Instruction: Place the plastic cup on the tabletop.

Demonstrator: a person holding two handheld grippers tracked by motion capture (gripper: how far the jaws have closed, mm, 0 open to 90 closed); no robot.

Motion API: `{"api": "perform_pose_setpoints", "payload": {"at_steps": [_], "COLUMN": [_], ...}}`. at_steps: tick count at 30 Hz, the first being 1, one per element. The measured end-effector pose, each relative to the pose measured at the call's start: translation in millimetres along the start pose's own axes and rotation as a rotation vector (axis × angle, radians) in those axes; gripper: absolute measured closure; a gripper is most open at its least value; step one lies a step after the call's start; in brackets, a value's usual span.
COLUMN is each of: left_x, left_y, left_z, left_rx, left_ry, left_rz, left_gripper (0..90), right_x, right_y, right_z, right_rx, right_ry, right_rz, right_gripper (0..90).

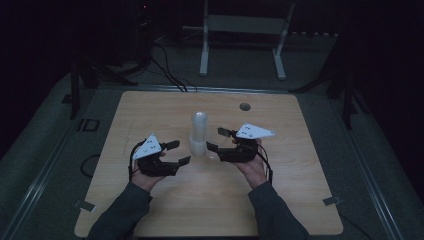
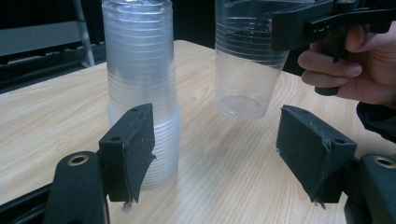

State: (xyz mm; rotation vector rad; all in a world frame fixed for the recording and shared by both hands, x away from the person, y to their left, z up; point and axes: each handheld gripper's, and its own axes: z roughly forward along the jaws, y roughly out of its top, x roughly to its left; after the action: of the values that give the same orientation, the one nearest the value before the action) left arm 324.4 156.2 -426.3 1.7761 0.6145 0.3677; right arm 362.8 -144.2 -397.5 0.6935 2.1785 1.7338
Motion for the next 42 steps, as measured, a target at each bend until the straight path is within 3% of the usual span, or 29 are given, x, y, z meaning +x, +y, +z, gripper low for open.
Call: {"api": "perform_pose_setpoints", "payload": {"at_steps": [42], "left_x": [0.2], "left_y": [0.0], "left_z": [-0.8], "left_rx": [-0.004], "left_ry": [0.005], "left_rz": [0.000], "left_gripper": [28.2], "right_x": [-9.9], "right_y": [-24.6], "right_z": [1.9], "right_rx": [0.028], "right_ry": [-0.034], "right_rz": [0.027], "right_gripper": [28.4]}}
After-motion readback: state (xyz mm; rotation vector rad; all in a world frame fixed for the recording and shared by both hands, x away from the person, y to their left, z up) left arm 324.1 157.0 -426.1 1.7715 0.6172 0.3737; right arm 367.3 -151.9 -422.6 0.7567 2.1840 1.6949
